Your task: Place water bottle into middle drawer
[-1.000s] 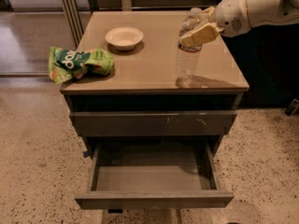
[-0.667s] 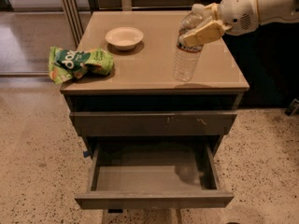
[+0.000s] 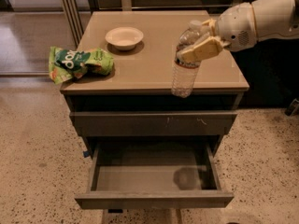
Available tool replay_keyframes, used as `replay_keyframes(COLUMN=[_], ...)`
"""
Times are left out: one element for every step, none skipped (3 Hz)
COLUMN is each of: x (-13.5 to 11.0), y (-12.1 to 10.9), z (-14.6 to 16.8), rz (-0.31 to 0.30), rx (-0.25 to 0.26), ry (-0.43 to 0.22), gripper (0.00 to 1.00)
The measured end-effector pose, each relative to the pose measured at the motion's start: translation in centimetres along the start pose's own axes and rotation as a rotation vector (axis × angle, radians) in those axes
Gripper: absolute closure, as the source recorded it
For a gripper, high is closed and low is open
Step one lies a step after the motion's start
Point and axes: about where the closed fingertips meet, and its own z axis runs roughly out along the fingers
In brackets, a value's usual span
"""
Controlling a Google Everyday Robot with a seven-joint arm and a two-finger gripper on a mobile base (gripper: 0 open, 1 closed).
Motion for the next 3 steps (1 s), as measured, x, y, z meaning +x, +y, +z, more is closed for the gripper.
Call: replay_keyframes(x=[3.2, 10.4, 20.3], y=[3.2, 5.1, 7.8], z=[0.4, 3.4, 7.9], rz=[-0.028, -0.031, 0.072], rx=[0.039, 0.061, -0.005], ry=[-0.011, 0.001, 0.042], gripper=[1.0, 1.0, 1.0])
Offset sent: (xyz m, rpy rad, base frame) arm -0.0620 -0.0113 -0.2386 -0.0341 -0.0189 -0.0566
